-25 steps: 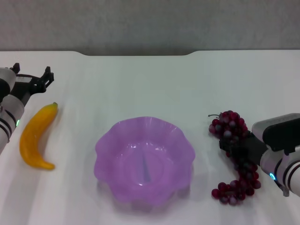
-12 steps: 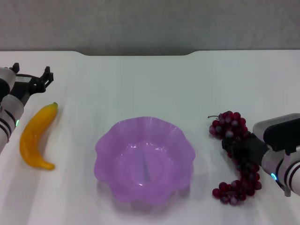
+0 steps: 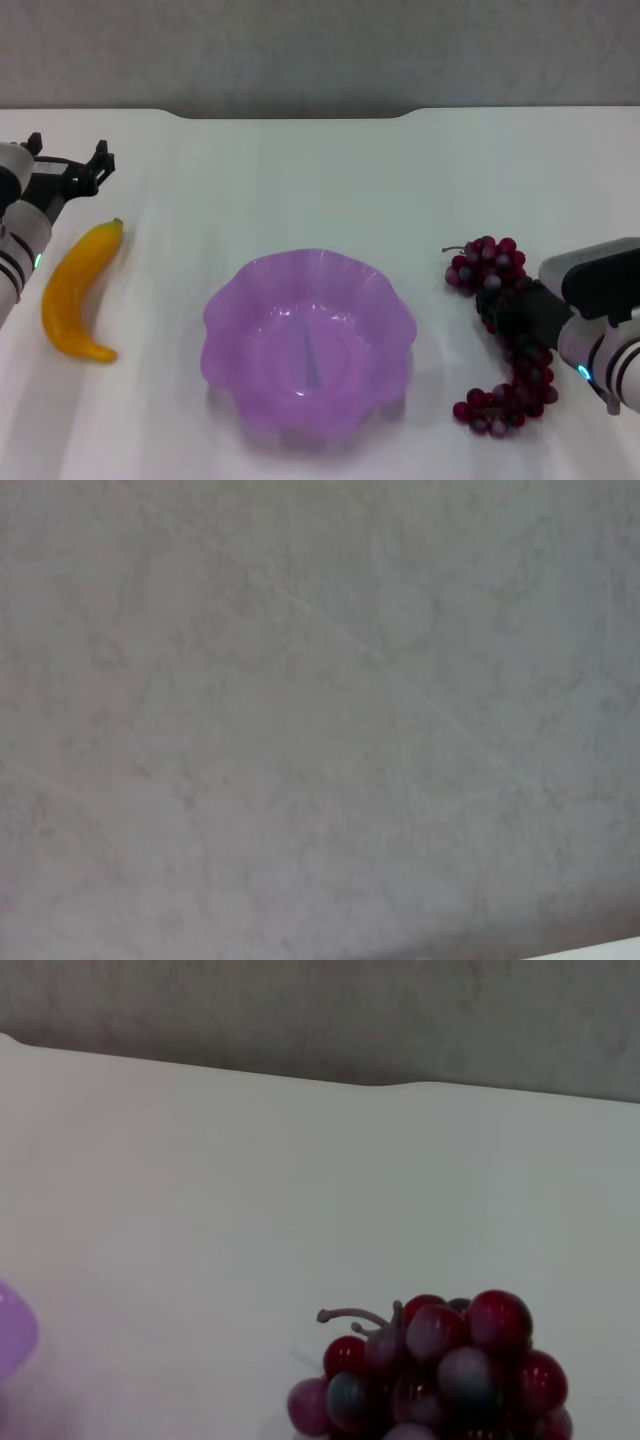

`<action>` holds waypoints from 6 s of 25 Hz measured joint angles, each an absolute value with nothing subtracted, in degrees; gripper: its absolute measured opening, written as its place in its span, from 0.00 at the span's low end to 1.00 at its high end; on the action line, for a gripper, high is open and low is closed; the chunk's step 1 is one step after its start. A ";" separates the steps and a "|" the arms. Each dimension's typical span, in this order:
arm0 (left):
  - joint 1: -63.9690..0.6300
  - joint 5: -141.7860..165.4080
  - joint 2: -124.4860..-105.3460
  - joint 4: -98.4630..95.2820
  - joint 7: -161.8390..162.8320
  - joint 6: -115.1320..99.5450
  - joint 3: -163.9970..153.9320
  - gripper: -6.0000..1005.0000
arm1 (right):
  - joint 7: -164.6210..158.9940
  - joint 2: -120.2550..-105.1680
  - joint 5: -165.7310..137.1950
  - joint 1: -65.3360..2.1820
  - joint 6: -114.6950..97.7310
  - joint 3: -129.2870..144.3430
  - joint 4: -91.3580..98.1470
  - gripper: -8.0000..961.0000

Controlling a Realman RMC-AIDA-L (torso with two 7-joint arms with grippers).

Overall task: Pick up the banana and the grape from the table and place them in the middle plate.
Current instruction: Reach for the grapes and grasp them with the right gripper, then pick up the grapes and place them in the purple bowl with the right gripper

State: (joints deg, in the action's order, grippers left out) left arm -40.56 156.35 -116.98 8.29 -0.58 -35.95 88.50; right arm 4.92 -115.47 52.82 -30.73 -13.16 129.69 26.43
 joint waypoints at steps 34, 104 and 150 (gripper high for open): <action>-40.54 156.35 -117.07 8.58 -0.75 -35.94 88.50 0.88 | 4.93 -115.56 52.87 -30.50 -16.75 129.82 26.27 0.46; -38.06 156.35 -116.53 8.25 -1.11 -35.95 88.42 0.88 | 10.98 -114.68 49.63 -26.43 -30.17 132.30 41.51 0.38; -38.67 156.36 -116.81 8.81 -1.43 -35.95 88.42 0.88 | 37.96 -115.16 50.37 -20.51 -6.62 131.47 65.87 0.38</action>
State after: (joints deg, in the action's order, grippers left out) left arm -38.67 156.36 -116.81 8.81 -1.43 -35.95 88.42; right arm 37.96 -115.16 50.37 -20.51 -6.62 131.47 65.88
